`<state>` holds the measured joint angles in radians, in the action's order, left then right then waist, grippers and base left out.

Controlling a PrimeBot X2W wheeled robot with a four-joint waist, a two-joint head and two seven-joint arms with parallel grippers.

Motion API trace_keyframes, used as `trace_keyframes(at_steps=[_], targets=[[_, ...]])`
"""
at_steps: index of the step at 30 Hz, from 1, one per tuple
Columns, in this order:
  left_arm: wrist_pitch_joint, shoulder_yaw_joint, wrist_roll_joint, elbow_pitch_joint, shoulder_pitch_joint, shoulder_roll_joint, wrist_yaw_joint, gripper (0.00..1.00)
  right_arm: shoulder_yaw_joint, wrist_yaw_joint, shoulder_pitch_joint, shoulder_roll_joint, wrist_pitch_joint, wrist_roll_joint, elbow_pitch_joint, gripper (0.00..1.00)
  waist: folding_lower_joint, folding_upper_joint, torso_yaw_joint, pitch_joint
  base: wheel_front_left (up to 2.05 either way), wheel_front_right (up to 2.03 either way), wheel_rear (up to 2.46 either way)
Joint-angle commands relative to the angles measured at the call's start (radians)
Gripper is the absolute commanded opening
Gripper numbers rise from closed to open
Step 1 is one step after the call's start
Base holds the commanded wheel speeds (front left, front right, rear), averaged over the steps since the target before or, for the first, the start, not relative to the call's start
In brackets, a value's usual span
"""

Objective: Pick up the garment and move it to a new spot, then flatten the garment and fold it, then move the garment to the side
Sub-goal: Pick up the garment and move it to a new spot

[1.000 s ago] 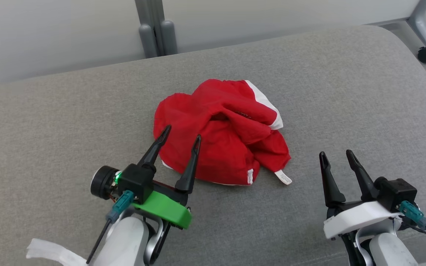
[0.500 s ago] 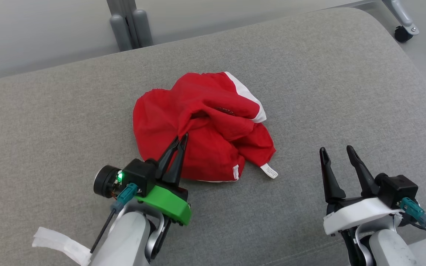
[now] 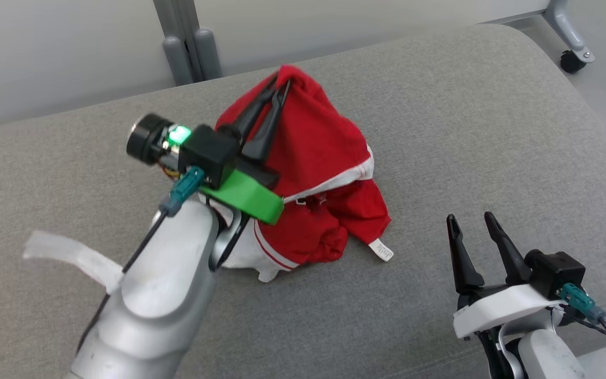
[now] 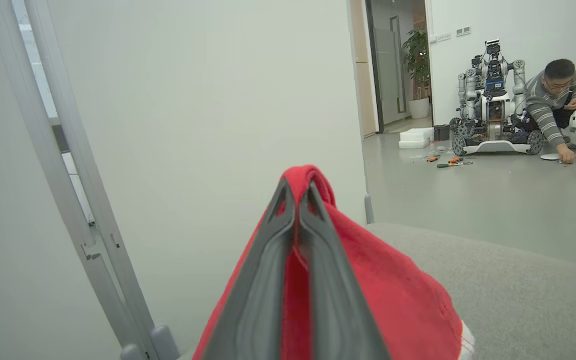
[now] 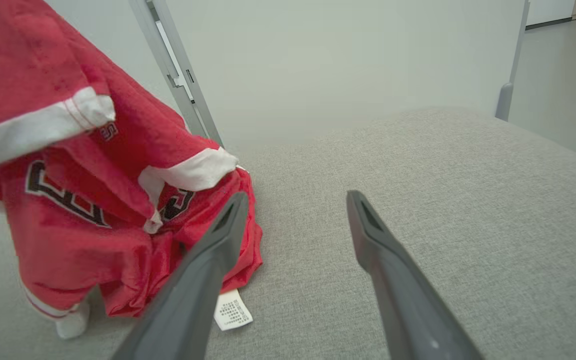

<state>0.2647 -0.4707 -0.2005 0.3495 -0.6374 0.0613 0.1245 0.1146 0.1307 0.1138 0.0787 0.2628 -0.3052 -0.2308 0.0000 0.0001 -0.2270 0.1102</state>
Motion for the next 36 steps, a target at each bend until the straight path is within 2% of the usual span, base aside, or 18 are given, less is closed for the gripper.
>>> trace_keyframes(at_steps=[1,10,16,22,28,36], targets=[[-0.001,-0.01,-0.001,0.006,-0.065,0.011,0.006,0.0,0.003,0.0,0.008,0.001,0.003,-0.005,-0.005,1.0,0.0,-0.0001,-0.008,0.0,0.0,0.0,0.0],[-0.004,-0.053,-0.081,0.044,-0.443,0.047,0.006,0.0,-0.004,0.0,0.007,-0.011,0.003,-0.015,-0.008,1.0,0.0,-0.0001,-0.041,0.018,0.0,0.0,0.0],[-0.003,-0.06,-0.112,0.067,-0.57,0.071,0.007,0.0,-0.013,0.0,0.006,-0.016,0.003,-0.013,-0.005,1.0,0.0,-0.0001,-0.039,0.026,0.0,0.0,0.0],[0.0,-0.048,-0.132,0.09,-0.577,0.088,0.006,0.0,-0.024,0.0,0.006,-0.019,0.003,-0.009,0.0,1.0,0.0,-0.0001,-0.009,0.028,0.0,0.0,0.0],[0.0,-0.029,-0.14,0.096,-0.537,0.117,-0.002,0.0,-0.019,0.0,0.018,-0.017,0.003,0.001,0.017,1.0,0.0,-0.0001,0.052,0.033,0.0,0.0,0.0],[0.001,0.017,-0.153,0.081,-0.446,0.174,-0.027,0.0,-0.008,0.0,0.022,-0.001,0.003,0.013,0.048,1.0,0.0,-0.0001,0.217,0.041,0.0,0.0,0.0]])
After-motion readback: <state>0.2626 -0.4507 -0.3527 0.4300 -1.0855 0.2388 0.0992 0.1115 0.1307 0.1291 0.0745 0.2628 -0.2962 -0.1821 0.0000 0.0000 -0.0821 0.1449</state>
